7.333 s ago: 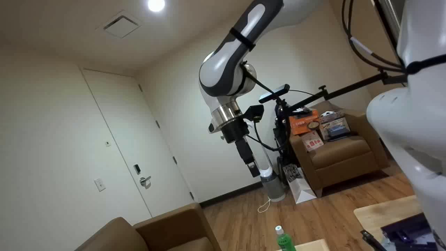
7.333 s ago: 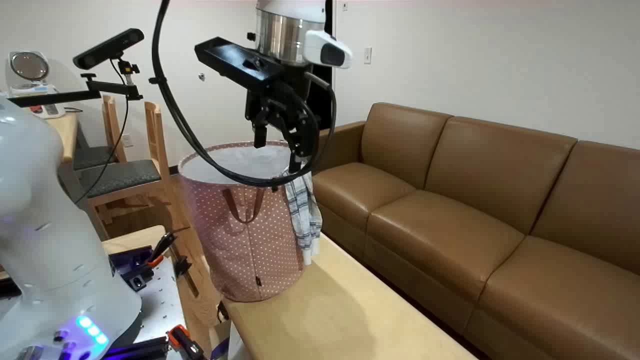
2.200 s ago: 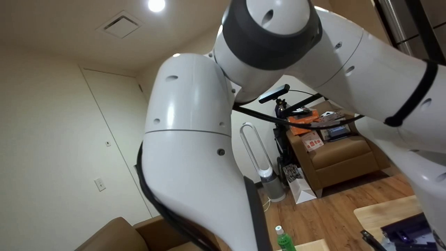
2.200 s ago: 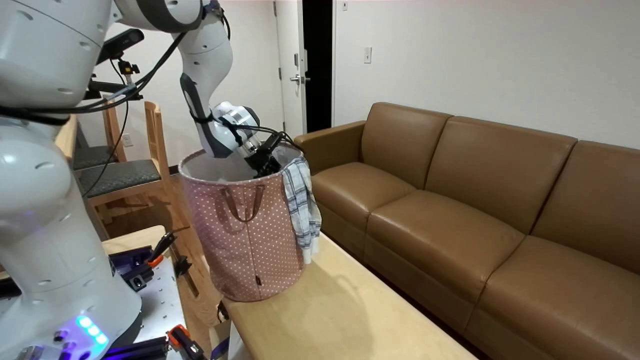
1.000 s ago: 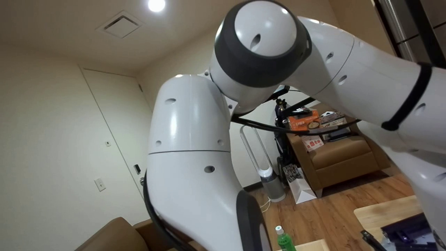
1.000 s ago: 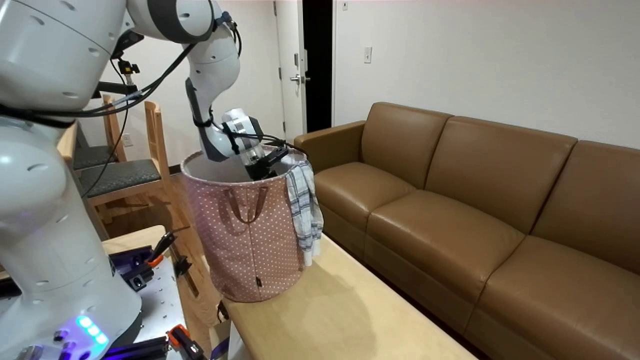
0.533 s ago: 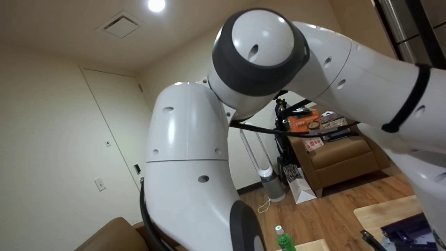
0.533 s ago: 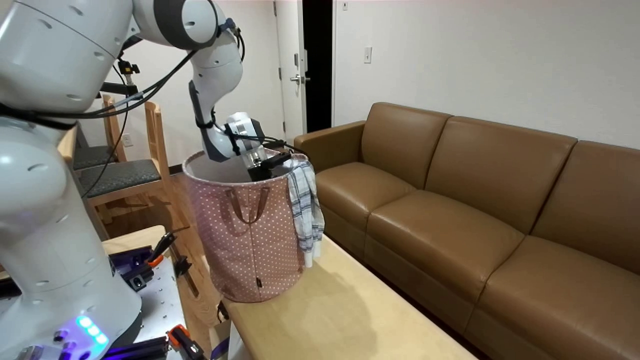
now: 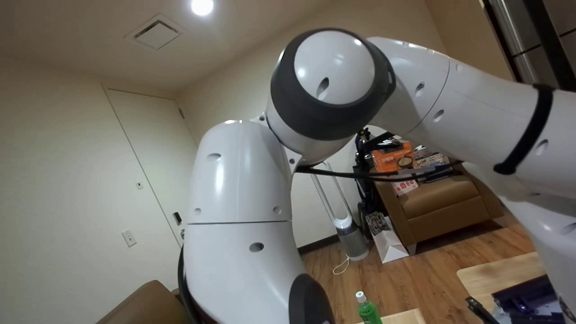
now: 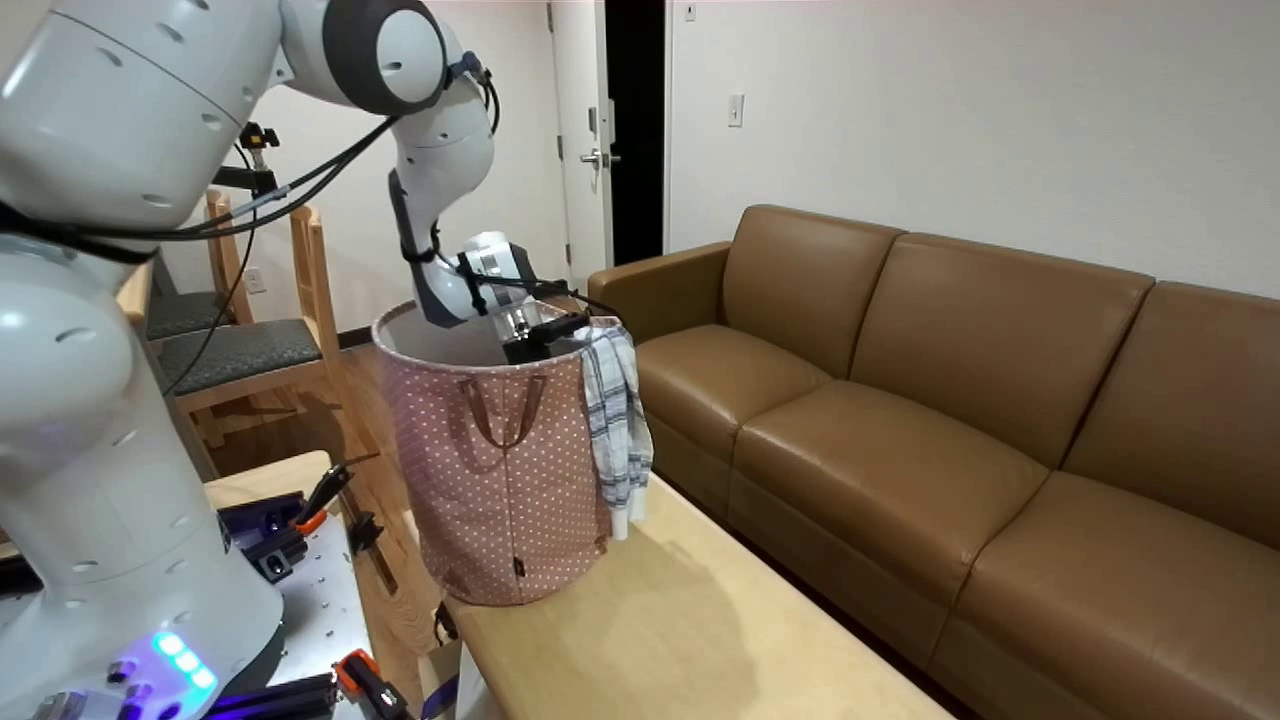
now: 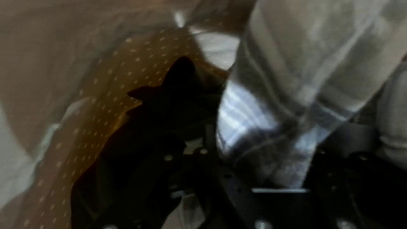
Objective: Remove three things from the carrier bag and put them on the table
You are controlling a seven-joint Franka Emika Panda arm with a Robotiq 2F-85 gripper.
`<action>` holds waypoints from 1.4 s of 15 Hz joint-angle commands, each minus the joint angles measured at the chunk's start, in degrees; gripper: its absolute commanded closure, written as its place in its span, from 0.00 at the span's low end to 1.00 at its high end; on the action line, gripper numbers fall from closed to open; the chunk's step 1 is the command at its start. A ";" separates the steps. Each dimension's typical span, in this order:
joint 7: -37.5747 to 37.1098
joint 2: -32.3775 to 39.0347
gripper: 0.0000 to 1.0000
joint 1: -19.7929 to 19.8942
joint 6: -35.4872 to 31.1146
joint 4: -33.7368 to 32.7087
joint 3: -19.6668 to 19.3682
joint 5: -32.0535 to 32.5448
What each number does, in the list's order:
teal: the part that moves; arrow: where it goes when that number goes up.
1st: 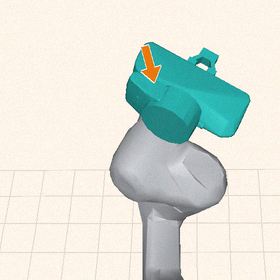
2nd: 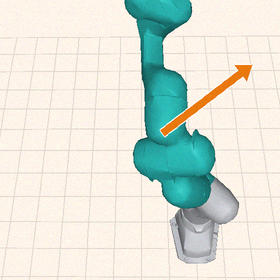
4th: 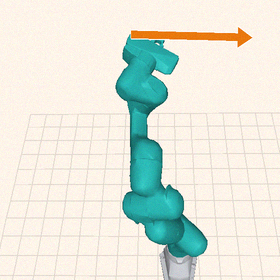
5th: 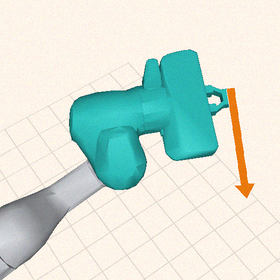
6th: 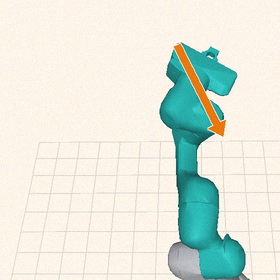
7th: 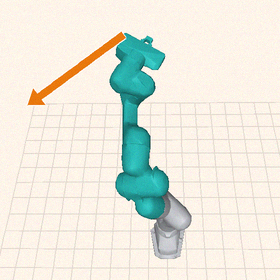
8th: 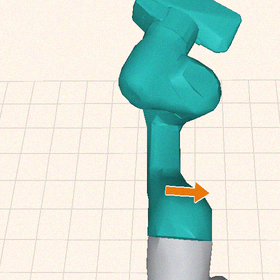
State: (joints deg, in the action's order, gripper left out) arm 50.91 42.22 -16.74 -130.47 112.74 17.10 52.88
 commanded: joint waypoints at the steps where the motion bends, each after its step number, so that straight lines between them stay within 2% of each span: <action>1: 2.44 2.32 0.73 0.08 1.85 -1.13 0.14 -2.29; 4: 2.51 2.20 0.93 -0.15 1.98 -1.21 0.16 -2.27; 6: 2.14 1.81 1.00 -0.21 1.11 -0.90 0.22 -1.83; 9: 0.88 -0.38 1.00 -1.15 -0.62 0.23 0.59 -0.05; 13: -3.03 -7.58 0.99 -4.08 -0.79 4.00 1.10 3.39; 17: -14.37 -18.50 0.99 -7.11 2.25 9.94 1.40 5.25; 21: -23.46 -29.69 0.99 -7.54 6.55 15.89 3.70 3.92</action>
State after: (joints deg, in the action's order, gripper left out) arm 33.80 22.30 -24.35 -126.34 121.88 19.26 56.93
